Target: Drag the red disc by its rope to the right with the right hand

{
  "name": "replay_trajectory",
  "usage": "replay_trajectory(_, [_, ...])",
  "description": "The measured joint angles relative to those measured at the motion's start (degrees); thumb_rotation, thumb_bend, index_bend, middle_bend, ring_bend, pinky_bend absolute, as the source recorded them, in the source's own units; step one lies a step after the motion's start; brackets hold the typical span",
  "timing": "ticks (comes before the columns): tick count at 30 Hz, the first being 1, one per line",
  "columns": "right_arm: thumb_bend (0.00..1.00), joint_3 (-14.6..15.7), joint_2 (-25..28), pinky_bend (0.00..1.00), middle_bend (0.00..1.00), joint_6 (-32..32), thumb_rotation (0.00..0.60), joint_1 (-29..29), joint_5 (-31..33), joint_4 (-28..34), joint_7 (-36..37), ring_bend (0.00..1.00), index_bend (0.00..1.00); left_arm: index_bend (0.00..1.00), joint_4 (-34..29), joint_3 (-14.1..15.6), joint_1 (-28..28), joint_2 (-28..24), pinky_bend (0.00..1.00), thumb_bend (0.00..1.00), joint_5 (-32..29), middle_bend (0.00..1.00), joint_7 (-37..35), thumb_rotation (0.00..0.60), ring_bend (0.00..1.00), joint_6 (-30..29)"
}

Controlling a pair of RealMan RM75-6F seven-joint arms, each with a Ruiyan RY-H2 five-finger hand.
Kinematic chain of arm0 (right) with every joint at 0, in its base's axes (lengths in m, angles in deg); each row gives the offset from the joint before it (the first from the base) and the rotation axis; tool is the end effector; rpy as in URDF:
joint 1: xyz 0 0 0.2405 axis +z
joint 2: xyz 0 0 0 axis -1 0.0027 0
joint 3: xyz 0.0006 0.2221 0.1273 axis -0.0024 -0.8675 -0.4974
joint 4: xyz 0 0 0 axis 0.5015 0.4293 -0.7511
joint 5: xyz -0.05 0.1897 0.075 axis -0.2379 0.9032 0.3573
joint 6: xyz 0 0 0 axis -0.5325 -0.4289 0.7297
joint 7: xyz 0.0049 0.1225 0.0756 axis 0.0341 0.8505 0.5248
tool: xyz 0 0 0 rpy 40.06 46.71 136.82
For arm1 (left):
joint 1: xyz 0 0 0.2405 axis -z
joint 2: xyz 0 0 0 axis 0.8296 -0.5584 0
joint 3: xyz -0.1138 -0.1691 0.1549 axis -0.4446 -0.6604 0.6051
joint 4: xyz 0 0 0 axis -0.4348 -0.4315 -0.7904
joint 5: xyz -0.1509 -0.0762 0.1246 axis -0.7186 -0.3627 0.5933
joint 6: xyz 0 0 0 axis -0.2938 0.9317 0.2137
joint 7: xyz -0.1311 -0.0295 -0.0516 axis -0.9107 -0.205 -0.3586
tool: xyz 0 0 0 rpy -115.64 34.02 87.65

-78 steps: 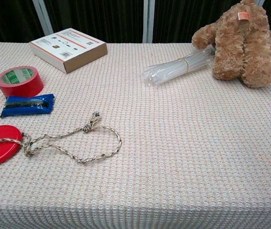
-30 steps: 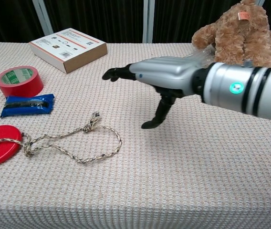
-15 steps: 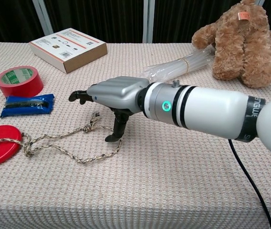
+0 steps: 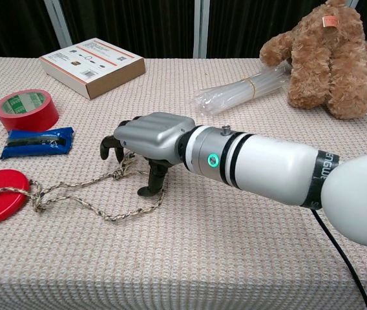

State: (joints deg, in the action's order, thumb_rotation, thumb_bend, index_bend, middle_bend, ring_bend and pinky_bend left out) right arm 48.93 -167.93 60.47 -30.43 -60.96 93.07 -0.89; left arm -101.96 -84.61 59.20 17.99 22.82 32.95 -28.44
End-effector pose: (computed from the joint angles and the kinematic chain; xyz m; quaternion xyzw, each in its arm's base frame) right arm -0.0145 -0.3026 -0.1364 0.8647 -0.2755 0.3471 0.2366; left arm -0.3496 0.1684 0.1465 -0.5842 -0.3882 -0.3872 0.5984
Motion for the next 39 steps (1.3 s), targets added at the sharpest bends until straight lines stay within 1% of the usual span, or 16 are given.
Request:
replay_trajectory(3, [0.19, 0.27, -0.09, 0.00, 0.38, 0.64, 0.600, -0.04, -0.45, -0.15, 0.24, 0.01, 0.33, 0.14, -0.02, -0.09, -0.03, 0.01, 0.12, 0.02, 0.02, 0.13, -0.07, 0.600, 0.02, -0.11])
replay_trajectory(10, [0.21, 1.05, -0.06, 0.00, 0.50, 1.95, 0.600, -0.54, -1.11, -0.32, 0.80, 0.09, 0.47, 0.14, 0.04, -0.09, -0.04, 0.05, 0.12, 0.02, 0.07, 0.13, -0.06, 0.600, 0.02, -0.01])
replay_trajectory(19, [0.24, 1.78, -0.19, 0.00, 0.58, 3.45, 0.600, -1.43, -1.57, -0.07, 1.22, 0.16, 0.57, 0.14, 0.36, -0.18, -0.19, 0.17, 0.12, 0.02, -0.07, 0.13, -0.52, 0.600, 0.02, -0.04])
replay_trajectory(21, [0.25, 1.89, -0.27, 0.00, 0.61, 3.71, 0.600, -1.61, -1.60, 0.00, 1.27, 0.19, 0.60, 0.14, 0.42, -0.18, -0.23, 0.19, 0.12, 0.01, -0.07, 0.13, -0.62, 0.600, 0.02, -0.06])
replay_trajectory(27, [0.32, 1.58, -0.88, 0.00, 0.71, 5.26, 0.600, -2.21, -2.10, -0.23, 1.99, 0.27, 0.71, 0.14, 0.57, -0.29, -0.40, 0.15, 0.12, 0.02, -0.12, 0.13, -0.98, 0.600, 0.02, -0.32])
replay_trajectory(31, [0.39, 1.20, -1.33, 0.00, 0.78, 6.89, 0.600, -2.66, -3.10, -0.80, 2.54, 0.36, 0.80, 0.14, 0.64, -0.37, -0.41, 0.11, 0.12, 0.02, -0.10, 0.13, -1.21, 0.600, 0.02, -0.37])
replay_trajectory(33, [0.41, 1.10, -1.60, 0.02, 0.80, 7.37, 0.600, -2.93, -3.38, -1.22, 2.73, 0.39, 0.83, 0.14, 0.67, -0.36, -0.40, 0.17, 0.12, 0.02, -0.07, 0.13, -1.30, 0.600, 0.02, -0.34])
replay_trajectory(39, [0.47, 0.90, -2.08, 0.12, 0.88, 8.24, 0.600, -3.61, -4.37, -1.77, 4.43, 0.51, 0.94, 0.14, 0.97, -0.40, -0.44, 0.30, 0.12, 0.02, 0.22, 0.13, -2.15, 0.600, 0.02, -0.64])
